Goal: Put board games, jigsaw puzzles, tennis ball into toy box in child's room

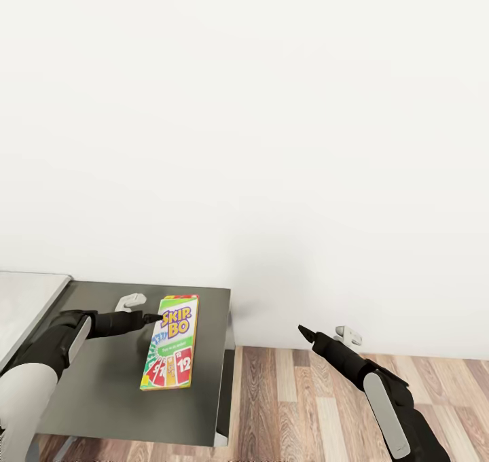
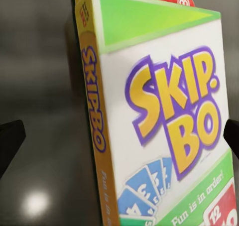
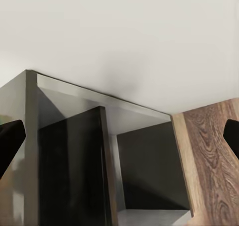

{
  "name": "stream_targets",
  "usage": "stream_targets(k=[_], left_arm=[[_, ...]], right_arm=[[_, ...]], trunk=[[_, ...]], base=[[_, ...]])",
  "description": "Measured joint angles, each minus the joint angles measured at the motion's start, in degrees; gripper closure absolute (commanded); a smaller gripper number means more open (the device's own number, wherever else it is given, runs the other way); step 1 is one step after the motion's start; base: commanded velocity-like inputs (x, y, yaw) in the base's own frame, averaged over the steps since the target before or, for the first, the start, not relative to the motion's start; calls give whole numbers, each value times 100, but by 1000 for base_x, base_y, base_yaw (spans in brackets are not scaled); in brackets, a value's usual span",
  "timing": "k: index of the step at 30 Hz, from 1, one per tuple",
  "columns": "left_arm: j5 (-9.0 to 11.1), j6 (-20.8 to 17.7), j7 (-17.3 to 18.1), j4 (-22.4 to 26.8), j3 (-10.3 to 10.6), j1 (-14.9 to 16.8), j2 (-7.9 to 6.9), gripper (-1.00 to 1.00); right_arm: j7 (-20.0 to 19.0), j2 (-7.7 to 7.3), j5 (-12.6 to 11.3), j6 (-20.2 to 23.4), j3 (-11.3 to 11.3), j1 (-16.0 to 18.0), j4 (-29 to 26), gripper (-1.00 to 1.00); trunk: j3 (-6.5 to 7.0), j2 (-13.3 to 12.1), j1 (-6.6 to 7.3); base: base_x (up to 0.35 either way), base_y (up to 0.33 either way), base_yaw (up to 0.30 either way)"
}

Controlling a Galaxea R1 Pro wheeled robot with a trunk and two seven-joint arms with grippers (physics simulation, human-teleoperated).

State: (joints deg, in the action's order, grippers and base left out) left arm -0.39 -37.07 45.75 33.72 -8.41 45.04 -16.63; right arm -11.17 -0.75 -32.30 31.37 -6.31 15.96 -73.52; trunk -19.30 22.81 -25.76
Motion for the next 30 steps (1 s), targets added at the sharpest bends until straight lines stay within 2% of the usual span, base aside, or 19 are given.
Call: stream_targets(k=[18,30], left_arm=[[0,0,-1,0,8,0,143,-100],[0,0,-1,0,9,0,181,-100]], right_arm=[[0,-2,-4,0,0,0,0,-100],[0,3,-1,0,0,0,0,-100]], trunk=[[-162,0,0],[-247,1,0]], base=[[0,0,0],[0,0,0]])
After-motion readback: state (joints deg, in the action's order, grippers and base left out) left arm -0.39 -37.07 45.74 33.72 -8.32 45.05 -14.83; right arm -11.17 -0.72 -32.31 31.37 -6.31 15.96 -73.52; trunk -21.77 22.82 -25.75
